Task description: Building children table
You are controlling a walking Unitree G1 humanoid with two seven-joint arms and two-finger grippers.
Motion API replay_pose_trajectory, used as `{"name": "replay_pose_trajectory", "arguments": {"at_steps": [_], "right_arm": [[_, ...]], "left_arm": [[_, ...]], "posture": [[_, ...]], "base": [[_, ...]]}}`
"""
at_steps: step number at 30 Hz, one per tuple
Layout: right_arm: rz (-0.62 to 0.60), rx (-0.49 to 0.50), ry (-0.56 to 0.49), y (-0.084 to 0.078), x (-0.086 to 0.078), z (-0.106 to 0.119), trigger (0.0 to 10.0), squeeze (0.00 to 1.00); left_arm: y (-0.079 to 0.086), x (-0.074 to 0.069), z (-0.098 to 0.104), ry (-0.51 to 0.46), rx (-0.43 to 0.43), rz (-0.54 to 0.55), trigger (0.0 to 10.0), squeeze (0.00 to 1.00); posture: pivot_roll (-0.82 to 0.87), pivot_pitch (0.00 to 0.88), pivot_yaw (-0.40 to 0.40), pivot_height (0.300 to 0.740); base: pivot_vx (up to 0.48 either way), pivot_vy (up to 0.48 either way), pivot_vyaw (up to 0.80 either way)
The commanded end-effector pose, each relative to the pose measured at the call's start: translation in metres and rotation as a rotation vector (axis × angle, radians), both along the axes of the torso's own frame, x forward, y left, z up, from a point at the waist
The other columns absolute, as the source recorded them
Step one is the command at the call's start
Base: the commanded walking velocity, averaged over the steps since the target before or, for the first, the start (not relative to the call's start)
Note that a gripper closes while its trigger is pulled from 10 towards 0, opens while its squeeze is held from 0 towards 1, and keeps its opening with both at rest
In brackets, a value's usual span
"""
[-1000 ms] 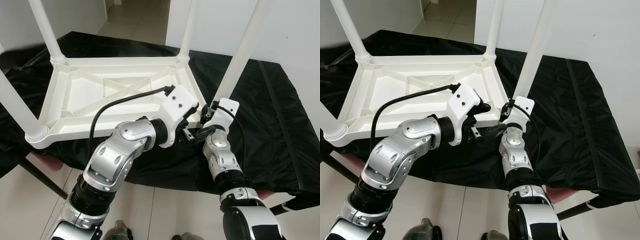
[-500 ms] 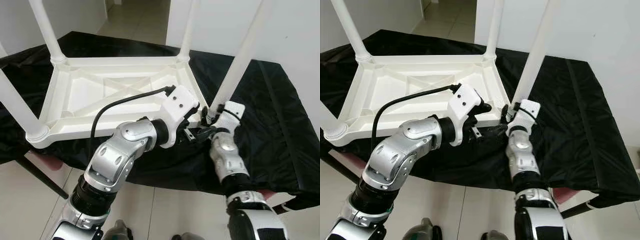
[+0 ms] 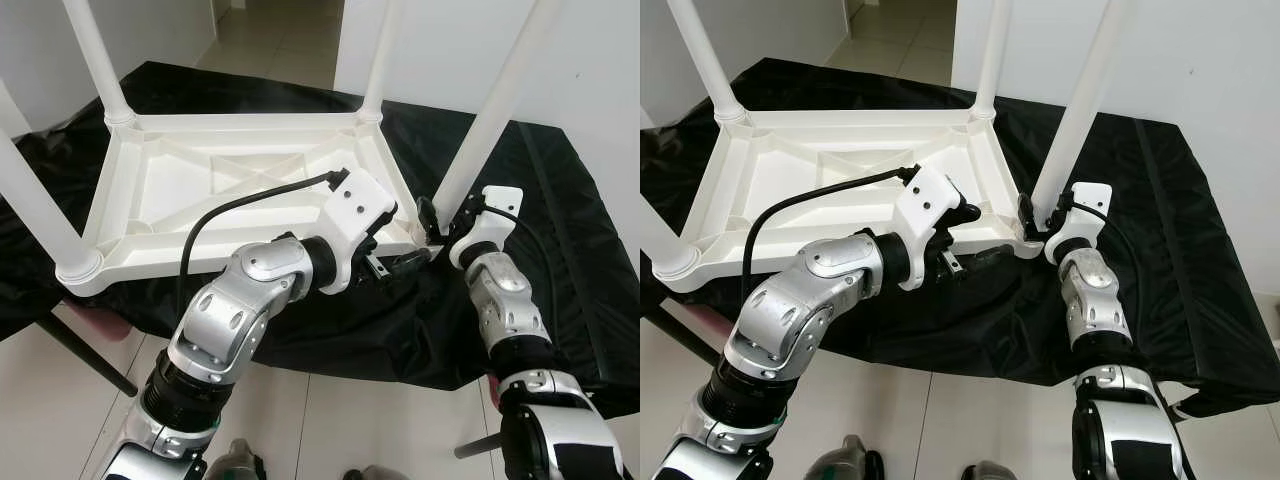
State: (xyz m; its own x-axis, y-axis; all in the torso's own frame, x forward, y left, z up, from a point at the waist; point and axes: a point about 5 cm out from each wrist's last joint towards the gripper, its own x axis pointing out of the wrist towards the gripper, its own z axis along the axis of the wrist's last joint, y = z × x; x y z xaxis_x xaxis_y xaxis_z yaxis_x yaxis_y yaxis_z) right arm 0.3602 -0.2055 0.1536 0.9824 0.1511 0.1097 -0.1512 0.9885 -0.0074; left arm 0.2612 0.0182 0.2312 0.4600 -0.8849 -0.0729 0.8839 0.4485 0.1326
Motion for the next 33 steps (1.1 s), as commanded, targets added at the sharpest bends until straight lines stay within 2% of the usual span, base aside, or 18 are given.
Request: {"name": "replay_pose_trajectory", "arguments": {"at_steps": [1,4,6,15,16,17,18,19,20,31,32,33], "right_arm": [[0.007,0.005,-0.004,-0.003,0.0,0.0,10.0,0.0],[0.172,-0.052,0.013,-0.001,0.004,0.003,10.0,0.0],[0.218,-0.071,0.019,0.001,0.005,0.004,10.0,0.0],[0.293,-0.12,0.049,-0.001,0.008,0.004,10.0,0.0],[0.301,-0.125,0.061,-0.003,0.009,0.004,3.4,0.0],[0.303,-0.123,0.077,-0.005,0.009,0.003,2.8,0.0],[0.303,-0.123,0.077,-0.005,0.009,0.003,2.8,0.0],[0.301,-0.12,0.089,-0.006,0.01,0.002,1.7,0.0],[0.302,-0.11,0.103,-0.007,0.01,0.0,0.0,0.0],[0.294,-0.041,0.164,-0.011,0.008,-0.011,0.0,0.0],[0.293,-0.034,0.164,-0.01,0.007,-0.013,0.8,0.0],[0.281,-0.032,0.162,-0.01,0.008,-0.013,8.8,0.0]], "left_arm": [[0.003,0.003,0.003,-0.029,-0.006,0.062,10.0,0.0],[0.003,0.004,0.004,-0.034,-0.004,0.061,10.0,0.0],[0.003,0.004,0.005,-0.035,-0.003,0.06,10.0,0.0],[0.003,0.005,0.005,-0.037,-0.003,0.061,10.0,0.0],[0.003,0.005,0.005,-0.037,-0.003,0.062,10.0,0.0],[0.003,0.004,0.005,-0.037,-0.002,0.063,10.0,0.0],[0.003,0.004,0.005,-0.037,-0.002,0.063,10.0,0.0],[0.004,0.004,0.005,-0.036,-0.002,0.063,10.0,0.0],[0.004,0.004,0.005,-0.035,-0.002,0.063,10.0,0.0],[0.004,0.004,0.005,-0.034,0.001,0.058,10.0,0.0],[0.004,0.004,0.005,-0.033,0.002,0.058,10.0,0.0],[0.004,0.004,0.005,-0.033,0.002,0.057,10.0,0.0]], "posture": [[0.06,0.011,-0.05,0.74],[0.06,0.008,-0.046,0.74],[0.06,0.008,-0.046,0.74],[0.07,0.008,-0.046,0.74],[0.07,0.008,-0.046,0.74],[0.07,0.009,-0.045,0.74],[0.07,0.009,-0.045,0.74],[0.07,0.011,-0.045,0.74],[0.07,0.01,-0.044,0.74],[0.07,0.012,-0.038,0.74],[0.07,0.012,-0.038,0.74],[0.07,0.012,-0.038,0.74]], "base": [[0.0,0.0,0.0],[0.0,0.0,0.0],[0.0,0.0,0.0],[0.0,0.0,0.0],[0.0,0.0,0.0],[0.0,0.0,0.0],[0.0,0.0,0.0],[0.0,0.0,0.0],[0.0,0.0,0.0],[0.0,0.0,0.0],[0.0,0.0,0.0],[0.0,0.0,0.0]]}}
